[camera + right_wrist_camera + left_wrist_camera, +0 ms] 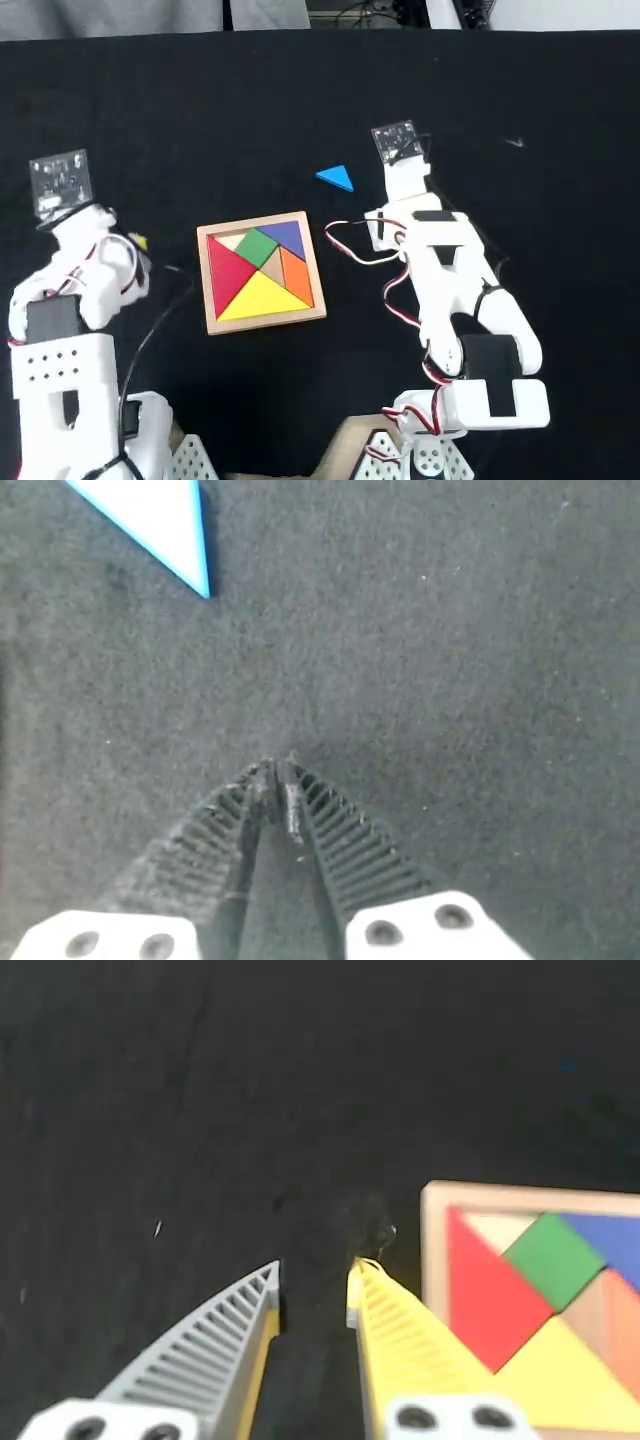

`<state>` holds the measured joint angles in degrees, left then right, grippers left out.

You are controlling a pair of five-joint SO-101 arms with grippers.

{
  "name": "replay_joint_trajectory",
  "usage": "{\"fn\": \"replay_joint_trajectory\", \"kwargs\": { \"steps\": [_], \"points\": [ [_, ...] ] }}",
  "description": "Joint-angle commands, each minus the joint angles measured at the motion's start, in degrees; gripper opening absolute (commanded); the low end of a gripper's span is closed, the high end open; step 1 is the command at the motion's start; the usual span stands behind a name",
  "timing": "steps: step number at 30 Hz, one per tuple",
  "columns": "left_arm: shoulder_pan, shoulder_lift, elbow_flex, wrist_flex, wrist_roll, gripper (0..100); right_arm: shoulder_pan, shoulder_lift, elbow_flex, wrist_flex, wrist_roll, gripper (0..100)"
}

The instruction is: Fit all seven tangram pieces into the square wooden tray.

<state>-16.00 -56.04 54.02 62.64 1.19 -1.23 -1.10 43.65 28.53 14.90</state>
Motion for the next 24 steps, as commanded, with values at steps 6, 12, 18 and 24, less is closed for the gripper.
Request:
{"fn": "replay_joint_trajectory", "kwargs": {
  "steps": [6,12,18,24],
  "points": [
    [-2.5,-0.9,19.7,-19.4,-0.8,12,0.2,-0.6,-3.0,0.4,-0.4,1.1],
    [-2.1,-0.9,25.2,-28.0,0.1,12,0.2,-0.6,-3.3,0.4,-0.1,1.1],
    [-2.1,-0.9,25.5,-28.1,2.9,12,0.1,0.1,-12.5,1.8,-0.1,1.1],
    [-1.9,-0.9,25.5,-27.9,2.9,12,-1.6,10.2,-27.6,2.0,5.7,1.1]
  ]
}}
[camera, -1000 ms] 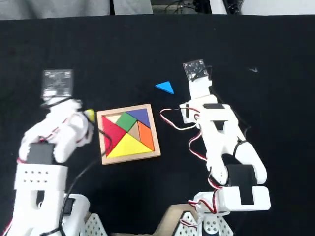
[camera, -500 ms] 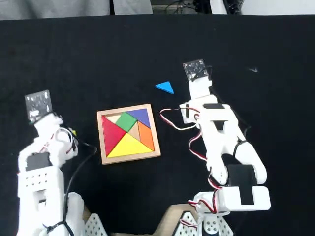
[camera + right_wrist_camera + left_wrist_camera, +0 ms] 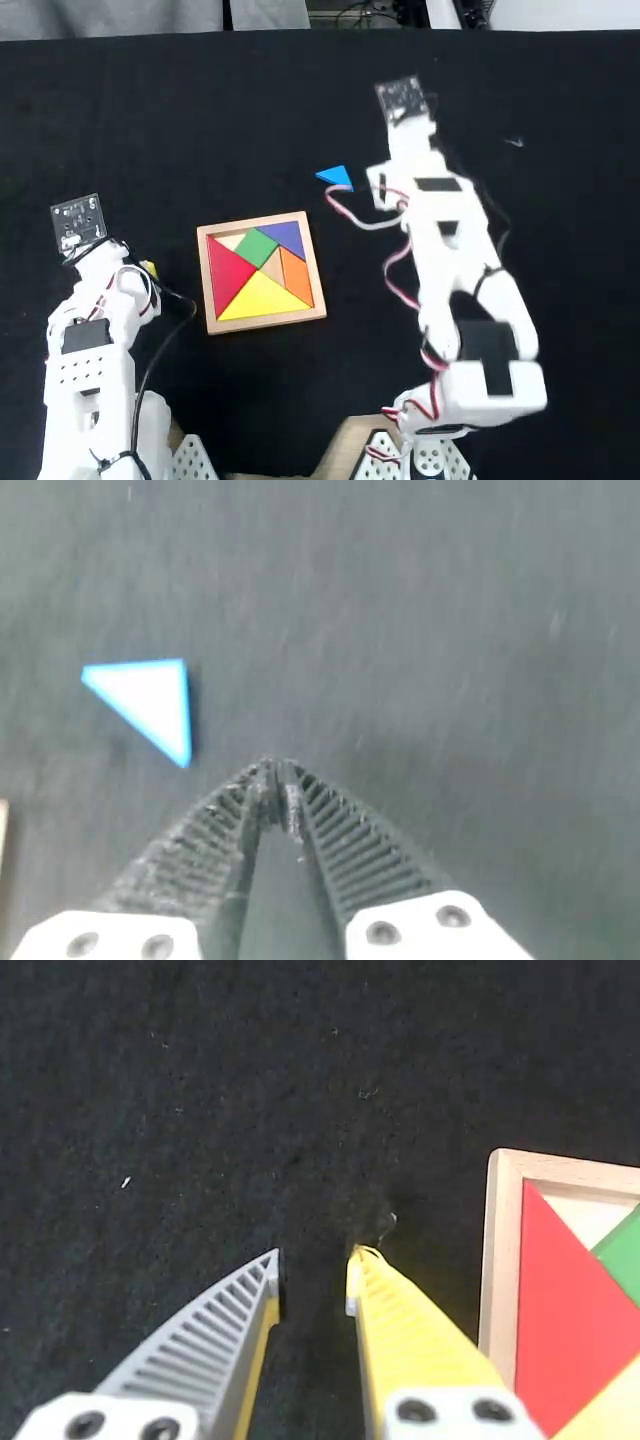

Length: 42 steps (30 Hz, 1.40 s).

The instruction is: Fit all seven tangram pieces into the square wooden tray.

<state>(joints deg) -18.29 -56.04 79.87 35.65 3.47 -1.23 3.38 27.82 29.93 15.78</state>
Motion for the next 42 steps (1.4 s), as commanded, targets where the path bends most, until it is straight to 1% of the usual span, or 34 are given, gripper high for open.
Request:
{"fn": "replay_joint_trajectory", "kwargs": {
  "steps": [1,4,10,13,19,24,26,29,31,34,37,42],
  "points": [
    [0.4,-0.9,-0.4,-0.9,0.6,12,-2.4,8.7,-14.4,0.6,6.8,1.1],
    [0.5,-0.9,-0.4,-0.9,0.6,12,-4.7,17.4,-21.6,0.6,10.0,1.0],
    [2.6,-0.9,0.4,-1.2,0.5,12,-6.9,29.7,-34.4,0.6,10.5,1.0],
    [2.5,-0.9,0.4,-1.2,0.5,12,-6.5,32.0,-37.4,0.8,10.5,1.0],
    [2.6,-0.9,0.4,-1.2,0.5,12,-8.6,33.9,-40.5,7.8,10.7,1.0],
    [2.6,-0.9,0.4,-1.2,0.5,12,-8.3,37.5,-44.7,11.7,11.4,1.1],
    [2.6,-0.9,0.4,-1.3,0.5,12,-8.3,39.4,-46.7,15.0,15.4,1.1],
    [2.6,-0.9,0.4,-1.3,0.5,12,-8.4,40.9,-50.6,22.7,20.2,1.1],
    [2.6,-0.9,0.4,-1.3,0.5,12,-8.2,40.8,-53.4,29.4,21.5,1.1],
    [2.6,-0.9,0.4,-1.3,0.5,12,-6.9,40.3,-57.2,38.9,21.5,1.1],
    [2.6,-0.9,0.4,-1.3,0.5,12,-3.7,40.5,-60.7,46.0,22.2,1.1],
    [2.6,-1.1,0.5,-1.3,0.5,12,3.6,40.2,-60.1,54.3,32.9,1.1]
  ]
}}
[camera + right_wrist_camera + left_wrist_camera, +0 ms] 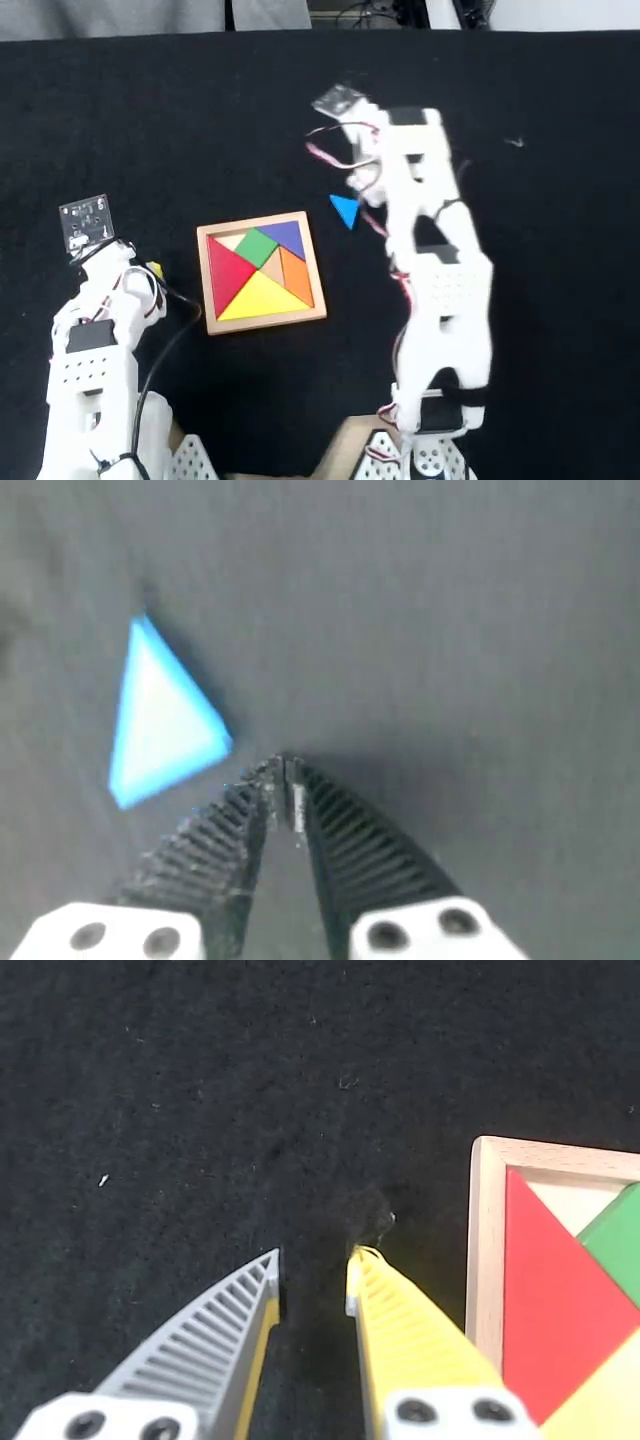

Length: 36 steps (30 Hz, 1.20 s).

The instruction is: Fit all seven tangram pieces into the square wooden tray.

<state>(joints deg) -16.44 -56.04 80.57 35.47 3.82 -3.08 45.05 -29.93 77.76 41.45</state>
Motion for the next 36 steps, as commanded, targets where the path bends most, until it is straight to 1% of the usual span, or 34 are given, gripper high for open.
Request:
{"fn": "replay_joint_trajectory", "kwargs": {
  "steps": [1,3,5,7,9,12,17,20,24,29,33,36],
  "points": [
    [0.7,-1.1,-0.1,-1.1,0.2,12,6.5,-1.5,-2.2,9.8,9.0,1.1],
    [0.7,-1.2,0.0,-1.1,0.2,12,7.6,-2.3,-2.5,16.1,12.3,1.1],
    [0.7,-1.2,0.0,-1.1,0.2,12,8.4,-4.3,-2.8,17.5,13.1,1.1],
    [0.7,-1.3,0.0,-1.1,0.2,12,9.7,-7.1,-3.4,13.5,10.3,1.1],
    [0.7,-1.3,0.0,-1.1,0.2,12,10.0,-9.2,-3.1,7.1,5.6,1.1],
    [0.7,-1.4,0.0,-1.1,0.2,12,7.7,-8.9,-0.7,-1.4,-0.7,1.1],
    [0.7,-1.4,0.0,-1.2,0.2,12,1.1,-7.5,4.1,-12.7,-1.6,1.1],
    [0.7,-1.4,0.0,-1.2,0.2,12,-1.1,-7.2,4.9,-16.6,-1.7,1.1],
    [0.7,-1.4,0.0,-1.2,0.2,12,-3.5,-7.2,9.6,-16.8,-0.4,1.1],
    [0.7,-0.9,0.1,-2.7,0.2,12,-4.0,-7.5,16.8,-15.6,7.2,1.1],
    [0.7,-0.9,0.2,-2.7,0.2,12,-4.3,-8.3,16.5,-9.5,10.1,1.1],
    [0.7,-0.9,0.2,-2.7,0.2,12,-6.9,-9.9,16.7,-2.1,14.1,1.1]
  ]
}}
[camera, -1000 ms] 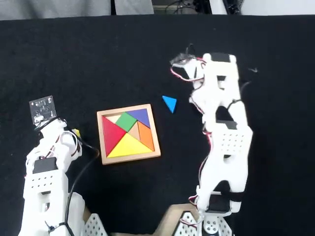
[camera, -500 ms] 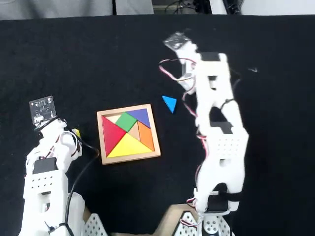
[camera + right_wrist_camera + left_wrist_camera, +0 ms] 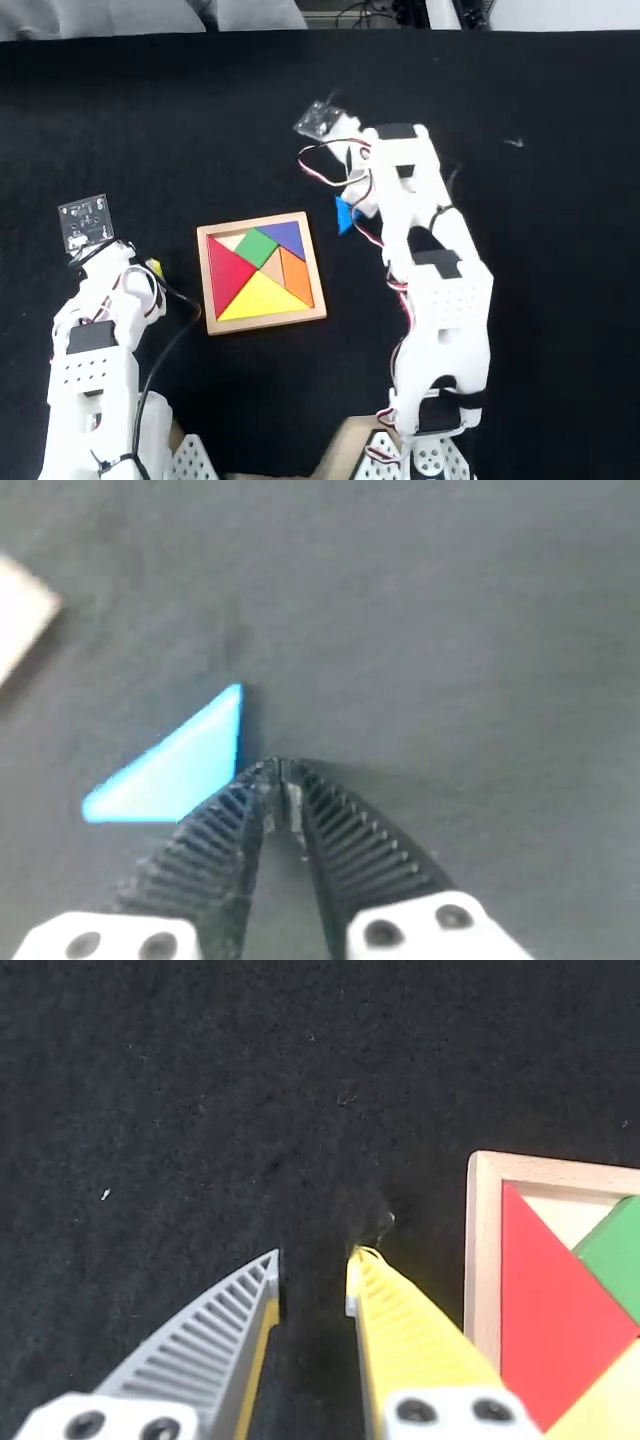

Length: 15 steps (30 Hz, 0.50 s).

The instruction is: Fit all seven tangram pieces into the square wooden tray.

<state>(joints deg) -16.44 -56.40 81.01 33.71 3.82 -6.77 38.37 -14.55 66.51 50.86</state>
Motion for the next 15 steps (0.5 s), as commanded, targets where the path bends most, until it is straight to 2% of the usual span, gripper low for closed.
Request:
{"fn": "replay_joint_trajectory", "kwargs": {
  "steps": [1,4,11,15],
  "points": [
    [0.7,-0.5,-0.2,-1.0,0.2,12,-4.1,-3.6,1.4,12.5,6.0,1.1],
    [0.7,-0.5,-0.2,-1.0,0.2,12,-6.9,-4.7,3.0,18.5,7.6,1.1],
    [0.7,-0.5,-0.2,-1.0,0.2,12,-7.5,-16.4,10.7,18.8,8.0,1.1],
    [0.7,-0.5,-0.2,-1.0,0.2,12,-7.5,-29.0,20.6,12.7,16.2,1.1]
  ]
}}
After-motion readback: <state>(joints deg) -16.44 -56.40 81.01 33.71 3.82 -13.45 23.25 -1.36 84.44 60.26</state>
